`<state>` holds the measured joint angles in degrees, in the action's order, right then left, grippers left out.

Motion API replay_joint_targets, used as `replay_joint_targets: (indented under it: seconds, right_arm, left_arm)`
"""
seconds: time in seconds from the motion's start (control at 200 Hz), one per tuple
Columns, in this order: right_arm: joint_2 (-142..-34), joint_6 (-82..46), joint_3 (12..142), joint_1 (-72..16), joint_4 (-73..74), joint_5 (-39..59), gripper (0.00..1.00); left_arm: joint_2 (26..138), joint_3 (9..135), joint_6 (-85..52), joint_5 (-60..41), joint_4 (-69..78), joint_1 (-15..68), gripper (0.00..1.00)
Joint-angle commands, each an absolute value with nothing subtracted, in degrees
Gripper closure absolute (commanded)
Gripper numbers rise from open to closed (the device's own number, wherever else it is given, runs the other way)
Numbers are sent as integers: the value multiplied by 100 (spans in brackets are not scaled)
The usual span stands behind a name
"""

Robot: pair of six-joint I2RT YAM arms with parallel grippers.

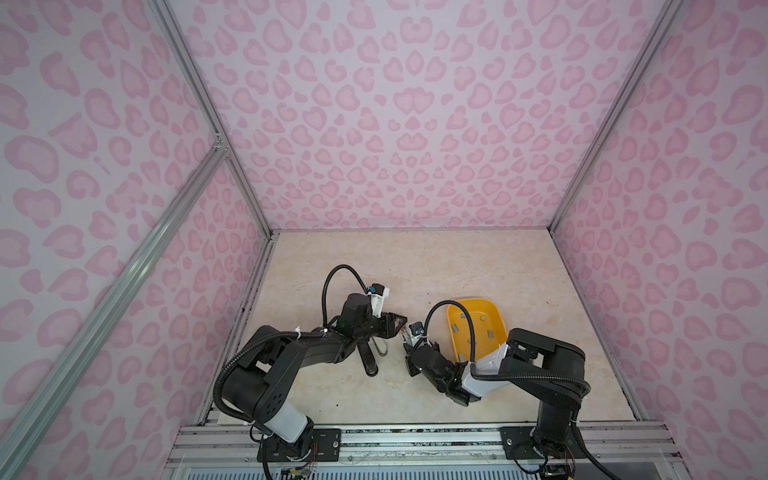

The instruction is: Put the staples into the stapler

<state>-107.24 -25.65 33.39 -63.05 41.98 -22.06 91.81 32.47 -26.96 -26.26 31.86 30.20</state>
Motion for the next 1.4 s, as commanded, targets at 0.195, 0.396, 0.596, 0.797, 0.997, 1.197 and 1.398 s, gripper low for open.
replay_joint_targets:
  seconds: [0.195, 0.396, 0.596, 0.797, 0.997, 1.197, 1.398]
  right_arm:
    - [-10837, -2698, 3164, -6109, 3877, -1520, 90]
    - [-10785, -2753, 3120, -6047, 3906, -1494, 89]
    - [-10612, -2767, 3017, -6029, 3885, -1521, 72]
    - [-10141, -2739, 2851, -6039, 3744, -1564, 52]
    - [-9555, -2664, 2773, -6073, 3372, -1671, 45]
    - [-8814, -2590, 2711, -6091, 3039, -1613, 59]
    - [-8541, -2523, 3015, -6083, 2594, -1630, 66]
  left_arm:
    - [9161, 3015, -2064, -3192, 3754, 3306, 53]
    - [9124, 2771, -1605, -3732, 4076, 3419, 56]
    - [9027, 2672, -1584, -3549, 4118, 3425, 56]
    - [8886, 2572, -1649, -3336, 4202, 3420, 56]
    - [8567, 2347, -1694, -3000, 4325, 3427, 56]
    - [7831, 1732, -1744, -2272, 4768, 3483, 56]
    - [6854, 1172, -1498, -970, 4808, 3907, 56]
